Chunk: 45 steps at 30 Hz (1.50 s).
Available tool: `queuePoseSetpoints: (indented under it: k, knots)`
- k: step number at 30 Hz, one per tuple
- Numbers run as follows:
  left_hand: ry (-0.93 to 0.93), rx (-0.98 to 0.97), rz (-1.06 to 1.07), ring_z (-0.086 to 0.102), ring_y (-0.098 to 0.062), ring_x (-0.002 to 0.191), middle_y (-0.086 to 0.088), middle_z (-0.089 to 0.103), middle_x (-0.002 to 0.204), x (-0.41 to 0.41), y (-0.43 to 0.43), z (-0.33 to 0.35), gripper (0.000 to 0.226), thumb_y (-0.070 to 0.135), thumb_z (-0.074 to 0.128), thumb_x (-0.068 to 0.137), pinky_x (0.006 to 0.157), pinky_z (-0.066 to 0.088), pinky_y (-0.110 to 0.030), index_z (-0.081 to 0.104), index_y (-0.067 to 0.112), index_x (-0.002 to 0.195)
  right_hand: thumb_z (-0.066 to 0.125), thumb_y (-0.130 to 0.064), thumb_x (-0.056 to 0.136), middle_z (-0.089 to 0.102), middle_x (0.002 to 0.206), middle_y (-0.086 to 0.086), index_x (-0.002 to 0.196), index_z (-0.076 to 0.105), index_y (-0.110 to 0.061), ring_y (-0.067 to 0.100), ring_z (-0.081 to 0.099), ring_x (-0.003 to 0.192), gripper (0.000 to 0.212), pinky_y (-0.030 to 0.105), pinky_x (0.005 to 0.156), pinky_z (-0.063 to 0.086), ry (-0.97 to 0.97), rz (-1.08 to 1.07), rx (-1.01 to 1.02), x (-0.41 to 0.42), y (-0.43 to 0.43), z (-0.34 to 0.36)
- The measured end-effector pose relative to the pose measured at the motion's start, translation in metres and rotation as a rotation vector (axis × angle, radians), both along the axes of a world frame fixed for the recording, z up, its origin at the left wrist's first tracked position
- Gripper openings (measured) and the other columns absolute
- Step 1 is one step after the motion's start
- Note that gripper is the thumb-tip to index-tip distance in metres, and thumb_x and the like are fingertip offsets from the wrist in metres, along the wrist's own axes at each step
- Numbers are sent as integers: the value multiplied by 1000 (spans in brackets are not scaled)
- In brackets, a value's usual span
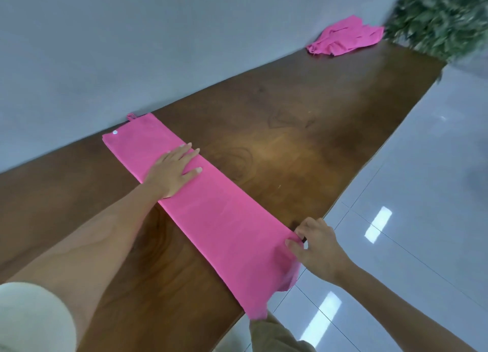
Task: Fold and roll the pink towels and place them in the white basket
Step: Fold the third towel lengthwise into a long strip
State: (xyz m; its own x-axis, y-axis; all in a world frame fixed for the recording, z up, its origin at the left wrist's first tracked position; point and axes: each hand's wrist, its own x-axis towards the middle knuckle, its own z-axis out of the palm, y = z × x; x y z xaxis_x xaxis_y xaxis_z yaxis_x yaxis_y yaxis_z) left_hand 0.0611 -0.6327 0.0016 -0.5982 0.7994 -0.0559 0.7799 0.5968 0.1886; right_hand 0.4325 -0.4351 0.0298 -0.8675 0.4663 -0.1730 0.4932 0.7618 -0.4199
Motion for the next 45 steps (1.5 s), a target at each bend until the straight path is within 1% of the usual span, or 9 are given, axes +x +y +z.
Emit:
queuePoseSetpoints:
  k: [4, 8, 12, 17, 26, 31, 36, 39, 45]
  knots:
    - [-12, -1, 51, 6, -16, 156, 3, 9, 170, 7, -2, 2, 69, 65, 22, 101, 126, 7, -42, 15, 31, 161, 55, -45, 99, 51, 68, -2, 68, 48, -15, 14, 49, 69, 43, 30, 66, 43, 65, -171, -196, 5, 1, 13]
    - [-17, 1, 164, 3, -17, 157, 1, 7, 170, 14, -4, 0, 70, 64, 19, 102, 126, 5, -42, 13, 30, 162, 54, -59, 94, 50, 62, -4, 73, 49, -15, 11, 48, 59, 49, 25, 56, 38, 133, -260, -143, -1, 21, 21]
    - [-17, 3, 288, 1, -19, 157, 1, 4, 170, 23, -9, -3, 71, 65, 15, 101, 126, 6, -43, 12, 28, 162, 51, -69, 91, 61, 70, -3, 82, 52, -22, 13, 60, 68, 48, 30, 61, 49, 94, -252, 0, -20, 51, 30]
    - [-16, -6, 445, -1, -21, 157, -1, 2, 171, 35, -15, -3, 72, 65, 13, 101, 126, 6, -43, 10, 27, 163, 58, -73, 84, 60, 68, 0, 74, 51, -20, 20, 59, 66, 55, 35, 60, 48, -5, -166, 196, -61, 94, 41]
    - [-18, 29, 760, -2, -22, 157, -4, 2, 171, 62, -24, -5, 74, 65, 12, 101, 126, 5, -44, 11, 24, 163, 57, -82, 77, 62, 77, -4, 73, 55, -22, 20, 60, 73, 61, 33, 65, 46, -139, 51, 289, -161, 158, 29]
    - [1, 51, 915, 0, -23, 157, -5, 5, 170, 73, -21, -6, 74, 64, 14, 101, 126, 4, -44, 13, 23, 163, 56, -76, 83, 64, 75, -3, 70, 55, -20, 22, 60, 77, 57, 39, 82, 47, 13, 192, 302, -206, 186, 7]
    - [36, 106, 1021, 10, -28, 156, -11, 17, 168, 81, -15, -5, 68, 56, 30, 104, 126, 11, -47, 27, 17, 159, 61, -71, 83, 56, 69, -1, 67, 54, -19, 25, 54, 77, 55, 37, 71, 43, 189, 284, 213, -241, 210, -12]
    - [108, 183, 871, 19, -29, 154, -12, 24, 165, 90, 0, -3, 58, 40, 44, 104, 126, 14, -47, 37, 14, 155, 66, -68, 81, 56, 74, -5, 69, 55, -20, 21, 51, 81, 50, 39, 77, 43, 275, 341, 190, -263, 219, -20]
    - [-62, 244, 361, 15, -13, 154, 6, 22, 167, 128, 71, 14, 69, 62, 36, 97, 126, 15, -45, 29, 32, 159, 69, -64, 82, 54, 89, -8, 83, 59, -27, 16, 46, 92, 38, 32, 83, 34, 300, 406, 179, -286, 231, -26]
